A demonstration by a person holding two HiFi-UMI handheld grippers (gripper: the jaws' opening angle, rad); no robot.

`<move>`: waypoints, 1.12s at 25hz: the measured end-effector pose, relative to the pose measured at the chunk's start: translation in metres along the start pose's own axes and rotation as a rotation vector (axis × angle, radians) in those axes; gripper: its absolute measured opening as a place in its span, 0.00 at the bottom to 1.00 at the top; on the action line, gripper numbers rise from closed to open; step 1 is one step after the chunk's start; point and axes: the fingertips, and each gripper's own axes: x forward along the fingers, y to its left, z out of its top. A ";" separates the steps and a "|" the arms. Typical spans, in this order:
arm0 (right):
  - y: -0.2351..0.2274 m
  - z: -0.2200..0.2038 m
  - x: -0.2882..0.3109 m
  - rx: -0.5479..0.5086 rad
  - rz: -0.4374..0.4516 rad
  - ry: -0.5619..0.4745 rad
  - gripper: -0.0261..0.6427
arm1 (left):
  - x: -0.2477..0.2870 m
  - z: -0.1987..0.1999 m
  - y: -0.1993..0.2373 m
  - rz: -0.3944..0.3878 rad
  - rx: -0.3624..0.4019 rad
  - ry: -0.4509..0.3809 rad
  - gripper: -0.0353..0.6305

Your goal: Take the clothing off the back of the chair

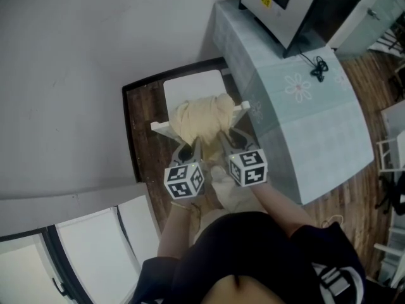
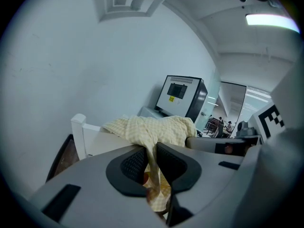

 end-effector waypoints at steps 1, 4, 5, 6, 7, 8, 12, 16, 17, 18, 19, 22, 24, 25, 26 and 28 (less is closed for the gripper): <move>0.002 0.001 -0.003 -0.003 0.002 -0.007 0.18 | -0.003 0.001 -0.001 -0.002 0.000 -0.007 0.14; 0.008 0.001 -0.014 -0.005 0.008 -0.018 0.18 | -0.014 0.002 -0.005 0.004 0.012 -0.017 0.14; 0.010 0.001 -0.016 -0.004 0.010 -0.020 0.18 | -0.017 0.002 -0.007 0.007 0.015 -0.019 0.14; 0.011 0.001 -0.019 -0.003 0.012 -0.023 0.18 | -0.020 0.002 -0.008 0.008 0.017 -0.021 0.14; 0.013 0.002 -0.022 -0.002 0.014 -0.028 0.18 | -0.023 0.003 -0.009 0.006 0.018 -0.025 0.14; 0.014 0.002 -0.025 -0.001 0.017 -0.033 0.18 | -0.026 0.004 -0.011 0.002 0.018 -0.030 0.14; 0.020 0.005 -0.037 -0.009 0.019 -0.054 0.18 | -0.039 0.005 -0.018 -0.004 0.022 -0.049 0.14; 0.027 0.005 -0.052 -0.023 0.019 -0.072 0.18 | -0.054 0.005 -0.024 -0.011 0.013 -0.070 0.14; 0.029 0.006 -0.057 -0.027 0.019 -0.079 0.18 | -0.059 0.006 -0.026 -0.014 0.011 -0.078 0.14; 0.031 0.007 -0.061 -0.031 0.020 -0.087 0.18 | -0.063 0.007 -0.028 -0.015 0.012 -0.086 0.14; 0.033 0.008 -0.065 -0.034 0.020 -0.093 0.18 | -0.066 0.007 -0.031 -0.015 0.016 -0.092 0.14; 0.037 0.007 -0.076 -0.035 0.021 -0.107 0.18 | -0.077 0.006 -0.036 -0.013 0.023 -0.102 0.14; 0.041 0.006 -0.083 -0.034 0.024 -0.112 0.18 | -0.085 0.004 -0.040 -0.010 0.024 -0.106 0.14; 0.042 0.006 -0.086 -0.035 0.026 -0.114 0.18 | -0.088 0.003 -0.042 -0.008 0.025 -0.107 0.14; 0.043 0.006 -0.089 -0.036 0.027 -0.117 0.18 | -0.092 0.003 -0.043 -0.007 0.027 -0.108 0.14; 0.045 0.004 -0.096 -0.038 0.030 -0.120 0.18 | -0.098 0.000 -0.048 -0.005 0.029 -0.110 0.14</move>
